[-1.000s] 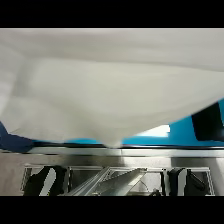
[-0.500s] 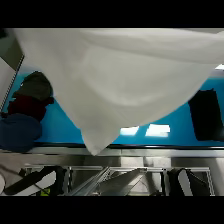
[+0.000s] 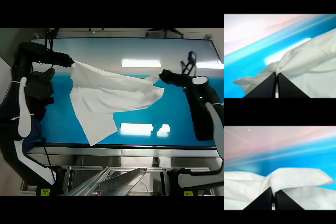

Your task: Fold the shirts.

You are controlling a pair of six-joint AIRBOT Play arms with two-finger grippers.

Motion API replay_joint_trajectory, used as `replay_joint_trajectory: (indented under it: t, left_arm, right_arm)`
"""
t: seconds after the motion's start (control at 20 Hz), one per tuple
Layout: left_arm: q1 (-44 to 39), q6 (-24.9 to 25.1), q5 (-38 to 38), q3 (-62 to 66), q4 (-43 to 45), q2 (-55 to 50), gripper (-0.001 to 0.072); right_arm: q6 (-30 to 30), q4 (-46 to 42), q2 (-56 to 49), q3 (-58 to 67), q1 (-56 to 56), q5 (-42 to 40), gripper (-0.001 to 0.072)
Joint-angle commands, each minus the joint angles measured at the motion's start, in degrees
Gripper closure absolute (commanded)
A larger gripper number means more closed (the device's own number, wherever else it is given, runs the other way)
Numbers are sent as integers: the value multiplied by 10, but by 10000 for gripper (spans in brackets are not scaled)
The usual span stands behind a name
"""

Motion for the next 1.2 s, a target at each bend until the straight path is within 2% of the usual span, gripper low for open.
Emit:
replay_joint_trajectory:
  t: [0.0,0.05,0.1,0.15,0.2,0.35,0.45,0.6,0.85,1.15]
  left_arm:
    - [5,-16,-25,30,0,-73,603]
    - [7,-34,-8,51,0,-80,66]
    - [16,-55,9,69,0,-80,16]
    - [24,-67,33,80,0,-73,17]
    - [34,-79,53,79,0,-60,18]
    - [73,-133,96,15,0,7,18]
    - [97,-159,153,-52,0,46,19]
    - [116,-174,207,-198,0,101,20]
    - [113,-174,194,-440,-1,179,20]
    - [45,-173,70,-563,-7,194,20]
  right_arm:
    - [8,10,-99,48,18,-48,602]
    - [-18,3,-97,70,13,-23,361]
    - [-56,-2,-93,95,4,14,261]
    - [-73,-11,-88,122,-10,57,261]
    - [-65,-28,-83,147,-29,91,262]
    - [7,-88,-82,198,-99,191,266]
    - [48,-144,-87,199,-139,260,272]
    - [53,-172,-99,198,-175,348,272]
    - [34,-177,-103,198,-179,387,271]
    - [35,-176,-119,197,-165,413,273]
